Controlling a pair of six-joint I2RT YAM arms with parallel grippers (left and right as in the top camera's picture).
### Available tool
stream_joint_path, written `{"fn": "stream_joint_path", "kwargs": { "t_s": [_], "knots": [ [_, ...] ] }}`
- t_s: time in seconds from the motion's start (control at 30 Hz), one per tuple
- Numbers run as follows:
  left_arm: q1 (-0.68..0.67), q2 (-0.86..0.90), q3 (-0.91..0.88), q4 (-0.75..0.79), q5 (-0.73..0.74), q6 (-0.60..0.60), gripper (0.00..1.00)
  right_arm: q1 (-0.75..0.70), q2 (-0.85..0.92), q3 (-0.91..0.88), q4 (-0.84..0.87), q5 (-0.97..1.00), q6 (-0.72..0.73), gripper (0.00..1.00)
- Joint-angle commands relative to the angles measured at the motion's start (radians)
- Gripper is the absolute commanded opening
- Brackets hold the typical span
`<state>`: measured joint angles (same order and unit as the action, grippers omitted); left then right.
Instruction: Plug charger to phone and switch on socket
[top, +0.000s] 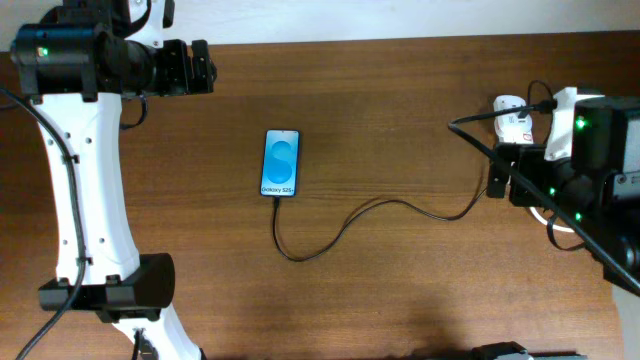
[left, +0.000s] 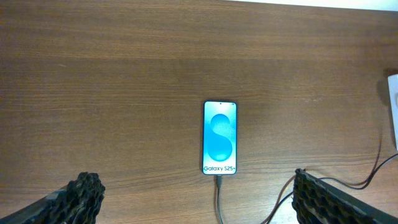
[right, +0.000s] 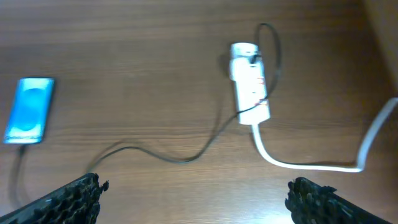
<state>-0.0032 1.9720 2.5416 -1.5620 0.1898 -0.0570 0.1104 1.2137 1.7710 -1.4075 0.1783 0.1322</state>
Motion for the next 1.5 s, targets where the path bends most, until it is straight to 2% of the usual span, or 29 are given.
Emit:
{"fn": "stream_joint_path", "kwargs": {
  "t_s": [0.0, 0.07, 0.1, 0.17, 0.23, 0.33, 0.4, 0.5, 0.6, 0.77, 0.93, 1.47],
  "knots": [
    [0.006, -0.016, 0.01, 0.0, -0.004, -0.006, 0.99, 0.001, 0.026, 0.009, -0.002, 0.103, -0.001, 0.98],
    [0.006, -0.016, 0.01, 0.0, -0.004, -0.006, 0.99, 0.0, 0.015, -0.018, 0.004, 0.107, -0.001, 0.98],
    [0.006, -0.016, 0.01, -0.001, -0.004, -0.006, 0.99, 0.0, -0.003, -0.053, 0.063, 0.108, -0.002, 0.98],
    [0.006, -0.016, 0.01, 0.0, -0.004, -0.006, 0.99, 0.0, -0.086, -0.205, 0.286, 0.103, -0.002, 0.98],
    [0.006, -0.016, 0.01, -0.001, -0.004, -0.006, 0.99, 0.0, -0.246, -0.519, 0.628, 0.046, -0.021, 0.98],
    [0.006, -0.016, 0.01, -0.001, -0.004, -0.006, 0.99, 0.0, -0.522, -0.972, 1.038, -0.064, -0.076, 0.98],
    [0.006, -0.016, 0.01, -0.001, -0.004, -0.006, 0.99, 0.0, -0.706, -1.215, 1.228, -0.093, -0.076, 0.98],
    [0.006, -0.016, 0.01, 0.0, -0.004, -0.006, 0.99, 0.0, -0.925, -1.466, 1.366, -0.123, -0.076, 0.98],
    [0.006, -0.016, 0.01, 0.0, -0.004, -0.006, 0.99, 0.0, -1.081, -1.621, 1.398, -0.151, -0.073, 0.98],
    [0.006, -0.016, 0.01, -0.001, -0.004, -0.006, 0.99, 0.0, -1.211, -1.766, 1.395, -0.179, -0.072, 0.98],
    [0.006, -0.016, 0.01, 0.0, -0.004, -0.006, 0.99, 0.0, -1.21, -1.765, 1.326, -0.165, -0.077, 0.98],
    [0.006, -0.016, 0.01, 0.0, -0.004, -0.006, 0.99, 0.0, -1.21, -1.765, 1.328, -0.167, -0.076, 0.98]
  ]
}}
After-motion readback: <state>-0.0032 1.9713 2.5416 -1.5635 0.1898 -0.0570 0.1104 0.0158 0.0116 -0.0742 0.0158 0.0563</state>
